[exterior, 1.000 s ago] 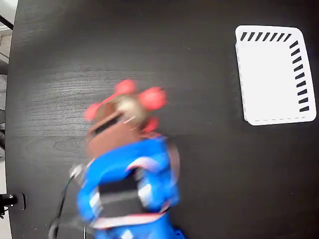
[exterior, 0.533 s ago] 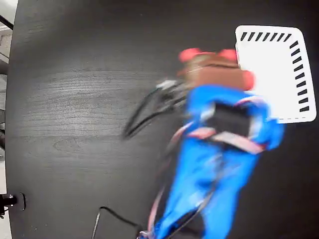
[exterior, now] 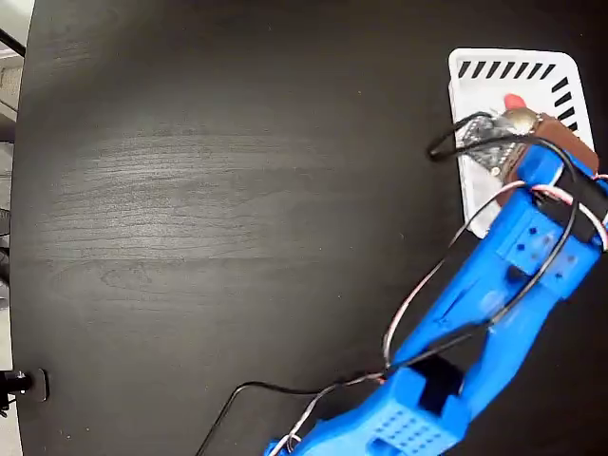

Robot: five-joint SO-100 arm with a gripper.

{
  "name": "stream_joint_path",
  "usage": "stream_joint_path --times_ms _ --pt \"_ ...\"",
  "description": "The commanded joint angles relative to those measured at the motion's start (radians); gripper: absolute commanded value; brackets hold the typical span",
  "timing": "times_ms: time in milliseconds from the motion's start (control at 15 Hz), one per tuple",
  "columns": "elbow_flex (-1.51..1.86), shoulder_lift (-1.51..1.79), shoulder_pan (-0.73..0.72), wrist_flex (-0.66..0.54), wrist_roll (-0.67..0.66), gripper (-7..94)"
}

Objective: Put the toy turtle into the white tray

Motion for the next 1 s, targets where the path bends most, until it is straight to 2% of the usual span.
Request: stream_joint_path --times_ms 0,267,333,400,467,533,600,667,933 --pt "-0.149 -0.037 0.015 -0.012 0.014 0" --pt "-0.083 -0.057 0.015 -0.077 0.020 0" --pt "-0.083 -0.057 0.014 -0.080 0.020 5" --pt "-0.081 -0.057 0.012 -0.080 0.018 15" --pt "-0.080 -0.057 0.011 -0.075 0.017 34" --pt "-0.077 -0.055 0.011 -0.075 0.015 44" --pt "-0.075 -0.055 0.009 -0.075 0.014 49" --pt "-0.075 -0.054 0.008 -0.069 0.009 52" --pt "-0.037 -0.051 0.008 -0.066 -0.003 52"
